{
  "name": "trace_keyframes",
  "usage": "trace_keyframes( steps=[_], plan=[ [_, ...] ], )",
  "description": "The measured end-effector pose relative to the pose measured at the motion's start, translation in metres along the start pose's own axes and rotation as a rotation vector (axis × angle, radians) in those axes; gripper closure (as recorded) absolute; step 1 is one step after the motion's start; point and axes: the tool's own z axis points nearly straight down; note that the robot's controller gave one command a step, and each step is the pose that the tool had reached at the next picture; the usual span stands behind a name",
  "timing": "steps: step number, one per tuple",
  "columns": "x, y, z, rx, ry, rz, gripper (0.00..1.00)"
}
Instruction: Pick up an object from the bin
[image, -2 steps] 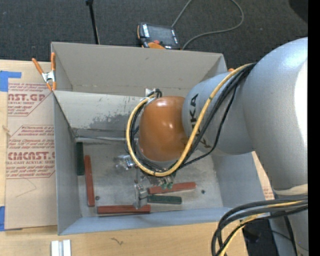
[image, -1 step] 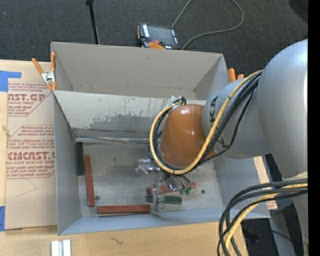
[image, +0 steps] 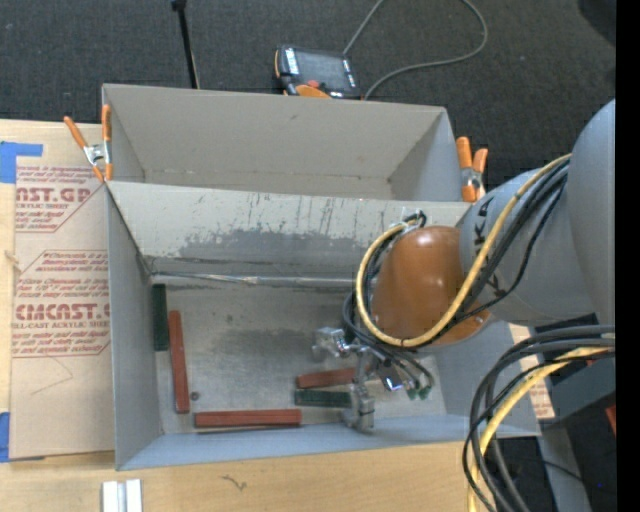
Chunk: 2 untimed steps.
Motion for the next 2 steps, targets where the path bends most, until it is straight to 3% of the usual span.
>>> trace_keyframes(
  steps=[1, 2],
  plan=[
    [0.000, 0.004, 0.000, -0.003, 0.004, -0.004, 1.00],
    [-0.009, 0.023, -0.144, -0.002, 0.001, 0.076, 1.00]
  ],
)
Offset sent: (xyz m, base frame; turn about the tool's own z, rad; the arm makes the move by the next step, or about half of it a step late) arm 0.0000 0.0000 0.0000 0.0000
